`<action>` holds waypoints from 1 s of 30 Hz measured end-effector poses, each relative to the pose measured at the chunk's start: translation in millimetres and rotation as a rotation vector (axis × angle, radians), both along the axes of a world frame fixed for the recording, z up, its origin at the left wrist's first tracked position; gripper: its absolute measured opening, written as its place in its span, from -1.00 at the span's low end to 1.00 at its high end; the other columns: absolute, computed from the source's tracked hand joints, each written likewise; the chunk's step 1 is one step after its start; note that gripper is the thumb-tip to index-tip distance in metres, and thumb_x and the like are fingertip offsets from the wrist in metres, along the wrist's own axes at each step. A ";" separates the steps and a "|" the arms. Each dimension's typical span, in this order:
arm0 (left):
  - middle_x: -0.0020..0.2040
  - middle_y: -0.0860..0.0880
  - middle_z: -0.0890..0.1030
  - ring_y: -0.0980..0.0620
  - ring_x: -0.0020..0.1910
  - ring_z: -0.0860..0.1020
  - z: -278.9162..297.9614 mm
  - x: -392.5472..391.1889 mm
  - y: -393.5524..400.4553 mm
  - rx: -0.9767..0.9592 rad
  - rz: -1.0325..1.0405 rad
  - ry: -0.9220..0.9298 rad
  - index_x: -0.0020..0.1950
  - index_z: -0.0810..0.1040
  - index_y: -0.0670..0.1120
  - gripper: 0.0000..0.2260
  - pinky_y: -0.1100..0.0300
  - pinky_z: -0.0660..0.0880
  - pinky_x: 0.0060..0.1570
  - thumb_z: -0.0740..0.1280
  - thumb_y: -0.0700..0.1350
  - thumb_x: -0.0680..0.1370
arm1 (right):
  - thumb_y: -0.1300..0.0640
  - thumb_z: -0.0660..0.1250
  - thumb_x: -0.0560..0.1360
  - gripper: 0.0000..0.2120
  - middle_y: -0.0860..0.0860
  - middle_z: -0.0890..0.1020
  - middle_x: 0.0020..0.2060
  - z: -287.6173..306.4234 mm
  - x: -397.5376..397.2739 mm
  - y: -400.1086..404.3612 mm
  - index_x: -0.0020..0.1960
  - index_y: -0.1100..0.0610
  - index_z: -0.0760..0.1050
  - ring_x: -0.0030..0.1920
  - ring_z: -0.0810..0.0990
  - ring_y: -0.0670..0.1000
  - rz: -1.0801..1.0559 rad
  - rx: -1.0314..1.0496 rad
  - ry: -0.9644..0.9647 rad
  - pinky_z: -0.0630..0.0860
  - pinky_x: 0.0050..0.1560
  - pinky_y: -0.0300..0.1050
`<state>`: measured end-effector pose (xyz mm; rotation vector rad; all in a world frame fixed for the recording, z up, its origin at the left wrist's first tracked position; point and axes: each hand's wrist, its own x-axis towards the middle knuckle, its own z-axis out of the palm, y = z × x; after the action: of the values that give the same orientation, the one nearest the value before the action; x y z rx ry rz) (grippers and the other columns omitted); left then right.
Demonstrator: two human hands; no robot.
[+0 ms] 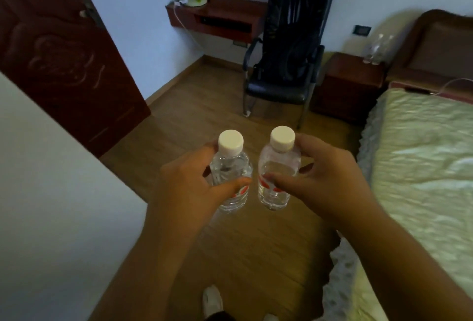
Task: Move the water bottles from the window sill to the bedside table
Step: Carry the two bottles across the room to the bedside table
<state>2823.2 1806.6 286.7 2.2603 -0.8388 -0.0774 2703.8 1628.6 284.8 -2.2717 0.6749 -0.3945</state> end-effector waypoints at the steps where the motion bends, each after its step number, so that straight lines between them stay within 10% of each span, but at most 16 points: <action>1: 0.23 0.11 0.61 0.26 0.08 0.52 -1.4 9.2 -12.3 0.003 -0.047 -0.011 0.35 0.51 0.10 -0.34 0.42 0.43 -0.03 0.50 0.24 0.28 | -0.16 0.55 0.32 -0.27 -0.18 0.59 0.22 -1.3 3.1 -9.0 0.42 -0.15 0.36 -0.02 0.57 -0.20 -0.035 -0.007 -0.002 0.54 -0.07 -0.25; 13: 0.18 0.37 0.42 0.33 0.18 0.48 -6.8 138.3 -137.3 -0.084 -0.519 0.026 0.37 0.24 0.35 -0.30 0.49 0.39 0.05 0.49 0.26 0.31 | -0.18 0.56 0.32 -0.36 -0.22 0.63 0.14 10.3 67.2 -75.5 0.35 -0.14 0.46 0.04 0.60 -0.20 -0.410 -0.073 -0.002 0.60 0.05 -0.10; 30: 0.25 0.30 0.51 0.30 0.21 0.51 -21.7 215.8 -240.1 -0.080 -0.758 0.074 0.42 0.39 0.24 -0.31 0.31 0.48 0.17 0.51 0.23 0.32 | -0.14 0.58 0.30 -0.43 -0.25 0.66 0.01 -4.9 114.5 -136.4 0.27 -0.16 0.52 -0.09 0.64 -0.21 -0.620 0.011 -0.028 0.63 -0.01 -0.02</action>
<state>3039.0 1566.5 265.0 1.7400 -1.5773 -0.4587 2818.3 1492.2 279.8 -2.0001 1.3614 -0.7064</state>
